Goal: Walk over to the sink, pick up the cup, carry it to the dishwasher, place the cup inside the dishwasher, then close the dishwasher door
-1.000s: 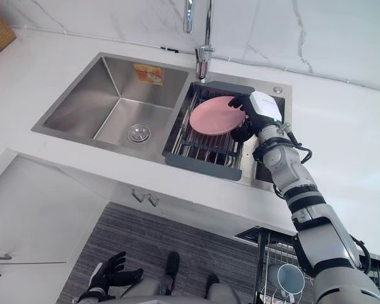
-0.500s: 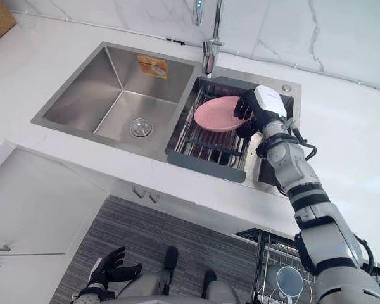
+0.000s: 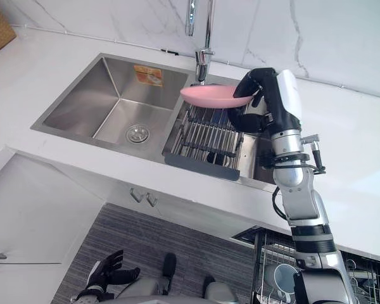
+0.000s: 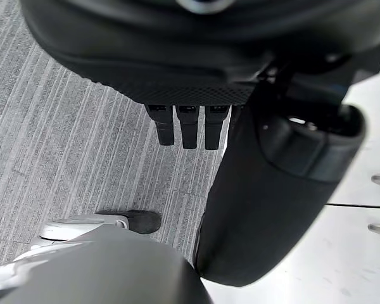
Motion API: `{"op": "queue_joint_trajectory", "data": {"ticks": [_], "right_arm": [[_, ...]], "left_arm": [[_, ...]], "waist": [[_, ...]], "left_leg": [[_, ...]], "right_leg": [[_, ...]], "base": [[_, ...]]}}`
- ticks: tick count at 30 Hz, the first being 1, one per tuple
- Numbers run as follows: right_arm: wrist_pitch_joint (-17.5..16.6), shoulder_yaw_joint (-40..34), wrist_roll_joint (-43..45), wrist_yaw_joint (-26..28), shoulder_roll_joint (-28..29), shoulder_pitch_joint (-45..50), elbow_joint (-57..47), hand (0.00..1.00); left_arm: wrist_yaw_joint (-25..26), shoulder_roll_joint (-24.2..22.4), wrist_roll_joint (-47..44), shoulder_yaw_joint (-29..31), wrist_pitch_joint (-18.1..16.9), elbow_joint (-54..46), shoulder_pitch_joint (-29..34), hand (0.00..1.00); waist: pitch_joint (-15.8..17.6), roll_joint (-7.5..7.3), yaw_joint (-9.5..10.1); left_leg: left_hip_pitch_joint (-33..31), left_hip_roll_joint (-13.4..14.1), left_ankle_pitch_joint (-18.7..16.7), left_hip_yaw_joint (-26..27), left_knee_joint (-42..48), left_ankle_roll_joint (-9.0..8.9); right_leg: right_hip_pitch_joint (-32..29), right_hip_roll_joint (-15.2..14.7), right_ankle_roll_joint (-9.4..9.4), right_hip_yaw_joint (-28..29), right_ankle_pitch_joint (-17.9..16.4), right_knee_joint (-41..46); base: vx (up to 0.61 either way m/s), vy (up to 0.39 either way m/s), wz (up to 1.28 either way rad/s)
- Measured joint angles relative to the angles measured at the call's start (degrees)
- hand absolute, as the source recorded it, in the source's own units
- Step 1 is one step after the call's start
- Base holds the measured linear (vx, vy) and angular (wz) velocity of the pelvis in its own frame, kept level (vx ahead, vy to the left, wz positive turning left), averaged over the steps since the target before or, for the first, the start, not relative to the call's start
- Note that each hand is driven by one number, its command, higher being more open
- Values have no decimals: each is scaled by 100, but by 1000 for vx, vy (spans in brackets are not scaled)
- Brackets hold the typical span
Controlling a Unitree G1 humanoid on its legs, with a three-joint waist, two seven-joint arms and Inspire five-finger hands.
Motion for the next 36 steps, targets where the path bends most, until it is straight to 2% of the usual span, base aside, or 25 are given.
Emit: {"op": "queue_joint_trajectory", "data": {"ticks": [5,7,9,11,13,14,16,18,20,21,22,23,24,25,27,28,29,30,32,33,35,36], "right_arm": [[-43,-275,0,-60,173,406,-433,30],[-69,-511,-1,-93,238,615,-738,30],[-77,-638,-2,-163,392,638,-991,30],[-80,-599,-7,-177,523,632,-1050,30],[-81,-634,-13,-183,532,715,-1232,30],[-85,-727,-18,-213,538,899,-1558,30],[-96,-848,-25,-250,609,1171,-2054,30],[-106,-852,-30,-280,692,1301,-2315,30],[-102,-841,-172,-367,769,1414,-2379,30],[-92,-840,-219,-388,780,1448,-2380,30],[-55,-834,-344,-420,784,1517,-2378,30],[-37,-832,-404,-440,793,1612,-2378,30],[-28,-833,-456,-468,802,1681,-2379,30],[-2,-845,-568,-494,825,1854,-2379,30],[45,-876,-693,-492,850,2146,-2339,30],[52,-888,-760,-493,858,2308,-2294,30],[48,-892,-777,-500,873,2364,-2249,30],[48,-907,-804,-500,869,2425,-2099,30],[128,-1150,-811,-503,867,2585,-1598,30],[179,-1261,-810,-514,872,2641,-1469,30],[405,-1651,-830,-535,873,2819,-1074,30],[437,-1725,-837,-541,876,2863,-1009,30]], "left_arm": [[-6,3,6,-4,2,10,0,90],[-7,4,8,-5,1,11,-22,90],[-3,5,-12,11,-9,46,-89,90],[-4,-27,-63,102,-84,-11,-128,90],[1,-63,-62,102,-132,-2,-118,90],[1,-81,-61,147,-133,3,-118,90],[13,-122,-66,283,-133,13,-103,90],[33,-157,-113,343,-146,12,-68,90],[47,-164,-113,371,-155,-5,-76,90],[47,-155,-114,371,-157,-7,-89,90],[48,-148,-121,371,-159,-14,-111,90],[50,-145,-127,369,-157,-18,-128,90],[50,-145,-130,368,-155,-17,-142,90],[54,-146,-151,366,-147,-13,-169,90],[59,-150,-182,362,-147,42,-220,90],[56,-143,-180,353,-148,64,-219,90],[49,-115,-180,351,-147,79,-222,90],[35,-58,-177,325,-138,147,-245,90],[26,-76,-170,185,-104,253,-230,90],[25,-92,-169,130,-105,257,-227,90],[25,-147,-160,-19,-108,316,-223,90],[24,-161,-157,-33,-109,328,-226,90]], "waist": [[-5,0,-14],[-16,0,-30],[-8,-11,-41],[-6,-13,37],[-18,16,2],[-18,14,-40],[-14,4,-61],[-21,23,-161],[-27,25,-149],[-29,26,-168],[-29,26,-150],[-30,26,-130],[-30,25,-137],[-30,27,-157],[-33,32,-158],[-69,39,-184],[-88,12,-189],[-147,-47,-202],[-283,94,-305],[-345,167,-291],[-474,300,-325],[-482,315,-344]], "left_leg": [[24,7,-5,44,0,-4],[-138,17,-67,53,65,-63],[-601,-12,-297,86,757,-35],[-991,-78,-671,-300,1835,-68],[-1001,-24,-1076,-580,2191,-201],[-1021,38,-1306,-546,2282,-202],[-1110,154,-1450,-122,2387,-173],[-1136,241,-1575,292,2541,-108],[-1169,387,-1735,831,2757,-22],[-1190,445,-1746,1028,2806,-1],[-1207,555,-1790,1402,2882,57],[-1216,624,-1832,1713,2987,108],[-1204,645,-1852,1843,3012,139],[-1157,680,-1869,2014,3014,150],[-1084,845,-1908,2287,3023,98],[-1083,962,-2042,2353,3032,-5],[-1094,1002,-2109,2406,3061,-35],[-1129,1077,-2178,2500,3143,-153],[-1097,1184,-2113,2407,2967,-308],[-1066,1194,-2077,2402,2885,-341],[-1009,1171,-1848,2396,2504,-344],[-982,1161,-1802,2396,2433,-349]], "right_leg": [[0,0,-2,28,-2,38],[-148,9,-14,34,-10,72],[-462,19,-23,183,7,202],[-532,100,-28,559,23,349],[-533,235,-31,852,26,356],[-647,315,-31,1088,46,396],[-888,388,6,1550,71,515],[-1074,457,93,2057,133,579],[-1275,588,239,2776,298,598],[-1339,588,273,2827,338,590],[-1526,461,277,2504,354,657],[-1704,180,293,1828,360,843],[-1792,13,275,1465,348,1008],[-1899,-257,139,921,256,1449],[-1905,-380,-4,613,-24,2126],[-1778,-391,-3,480,-162,2226],[-1693,-400,30,429,-261,2122],[-1576,-364,254,427,-374,1696],[-1509,-130,161,439,-240,1346],[-1488,-83,146,475,-188,1243],[-1454,21,89,571,89,853],[-1444,29,79,588,143,786]], "base": [[-14,-3,-3],[-25,0,-6],[-36,12,-27],[2,-7,-64],[-1,-14,-91],[-18,18,-104],[-16,68,-133],[1,113,-152],[-8,161,-168],[-47,160,-161],[-85,142,-145],[-100,130,-139],[-100,99,-108],[-79,33,-67],[-88,-66,-73],[-70,-121,-67],[-69,-162,-64],[-67,-187,-49],[-43,-166,-36],[29,-92,-32],[78,-61,-31],[125,-45,-27]]}}
